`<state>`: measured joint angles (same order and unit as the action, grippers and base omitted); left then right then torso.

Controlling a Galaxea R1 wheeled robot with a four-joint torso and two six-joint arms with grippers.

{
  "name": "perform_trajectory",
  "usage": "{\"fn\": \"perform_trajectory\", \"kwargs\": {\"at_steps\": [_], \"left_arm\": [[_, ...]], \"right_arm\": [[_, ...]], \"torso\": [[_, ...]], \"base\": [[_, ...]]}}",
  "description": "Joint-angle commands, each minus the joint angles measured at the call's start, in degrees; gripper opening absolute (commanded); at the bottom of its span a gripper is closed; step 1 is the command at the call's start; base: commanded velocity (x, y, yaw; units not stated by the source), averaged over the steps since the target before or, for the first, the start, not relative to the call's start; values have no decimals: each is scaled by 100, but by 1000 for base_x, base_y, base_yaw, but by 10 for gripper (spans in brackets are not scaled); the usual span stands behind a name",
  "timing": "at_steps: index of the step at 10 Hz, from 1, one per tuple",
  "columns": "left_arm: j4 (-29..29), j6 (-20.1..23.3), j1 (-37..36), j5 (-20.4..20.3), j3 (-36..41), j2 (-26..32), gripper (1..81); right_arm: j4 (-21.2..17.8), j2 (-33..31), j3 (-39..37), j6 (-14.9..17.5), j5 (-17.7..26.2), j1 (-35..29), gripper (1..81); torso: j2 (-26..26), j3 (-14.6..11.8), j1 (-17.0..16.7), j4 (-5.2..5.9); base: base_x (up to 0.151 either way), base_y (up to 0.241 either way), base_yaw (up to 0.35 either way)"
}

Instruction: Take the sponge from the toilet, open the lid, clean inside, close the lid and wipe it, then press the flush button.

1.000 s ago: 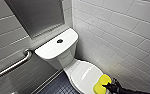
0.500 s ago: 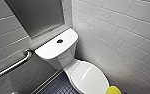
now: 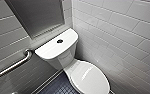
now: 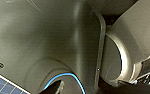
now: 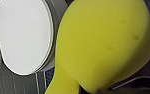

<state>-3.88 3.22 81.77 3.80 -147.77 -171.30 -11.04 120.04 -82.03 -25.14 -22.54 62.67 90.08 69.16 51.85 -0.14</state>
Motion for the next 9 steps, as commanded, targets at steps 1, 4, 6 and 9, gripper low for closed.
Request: {"fn": "perform_trajectory", "kwargs": {"at_steps": [1, 4, 6, 9], "left_arm": [[1, 56, 133, 516, 91, -18, 811], [10, 56, 133, 490, 91, -1, 811], [10, 56, 133, 473, 91, -10, 811], [27, 56, 124, 455, 91, -10, 811]], "right_arm": [[858, -1146, 1129, 18, 74, -301, 10], [1140, -1272, 1534, 18, 1305, -1733, 10], [1087, -789, 1175, 9, 2347, -2700, 10], [1087, 304, 364, -44, 3388, -3650, 10]], "torso": [[0, 0, 0, 0], [0, -2, 0, 0], [0, 0, 0, 0], [0, 0, 0, 0]], "base": [[0, 0, 0], [0, 0, 0], [0, 0, 0], [0, 0, 0]]}}
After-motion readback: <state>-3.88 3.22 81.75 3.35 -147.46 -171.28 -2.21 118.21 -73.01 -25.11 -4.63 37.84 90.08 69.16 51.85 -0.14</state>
